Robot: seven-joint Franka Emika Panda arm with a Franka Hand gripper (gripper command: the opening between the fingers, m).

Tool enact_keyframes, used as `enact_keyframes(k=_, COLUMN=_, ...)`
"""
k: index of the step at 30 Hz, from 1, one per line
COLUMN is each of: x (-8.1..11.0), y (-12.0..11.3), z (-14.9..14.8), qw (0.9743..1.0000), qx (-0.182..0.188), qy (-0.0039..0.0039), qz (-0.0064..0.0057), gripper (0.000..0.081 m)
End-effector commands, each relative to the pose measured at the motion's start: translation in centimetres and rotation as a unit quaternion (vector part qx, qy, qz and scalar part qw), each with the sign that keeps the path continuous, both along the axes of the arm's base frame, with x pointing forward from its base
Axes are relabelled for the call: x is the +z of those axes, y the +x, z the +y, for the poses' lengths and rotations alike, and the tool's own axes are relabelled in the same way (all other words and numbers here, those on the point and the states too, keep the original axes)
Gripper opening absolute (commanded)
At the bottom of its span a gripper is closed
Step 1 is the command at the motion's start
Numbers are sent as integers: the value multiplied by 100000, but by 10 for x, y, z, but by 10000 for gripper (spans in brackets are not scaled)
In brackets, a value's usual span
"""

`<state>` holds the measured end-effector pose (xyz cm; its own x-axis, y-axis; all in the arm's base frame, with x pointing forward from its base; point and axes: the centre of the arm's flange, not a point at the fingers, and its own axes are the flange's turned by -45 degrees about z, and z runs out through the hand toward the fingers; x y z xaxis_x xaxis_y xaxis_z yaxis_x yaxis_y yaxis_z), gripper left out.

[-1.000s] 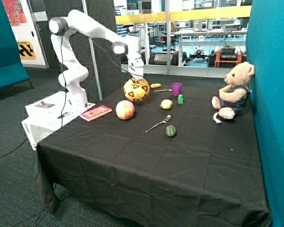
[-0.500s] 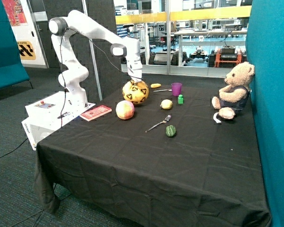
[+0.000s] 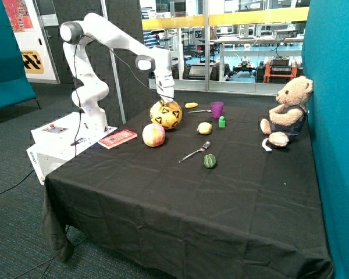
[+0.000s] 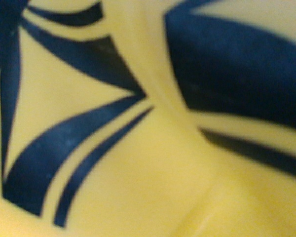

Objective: Sort the balls from left to right in order of size

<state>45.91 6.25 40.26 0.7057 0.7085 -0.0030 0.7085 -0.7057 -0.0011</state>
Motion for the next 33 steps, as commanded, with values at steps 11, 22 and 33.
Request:
enact_keyframes(k=11, x=-1, y=-1, z=0, qw=100000, qx=211, qy=67, qz=-144, gripper=700)
enact_keyframes(k=22, x=-1, y=-2, z=-4, qw=100000, qx=37, qy=67, qz=-144, gripper=745)
enact_keyframes(k=33, x=0, y=-2, z=-5, qw=100000, qx=90, qy=67, qz=-144, gripper=747)
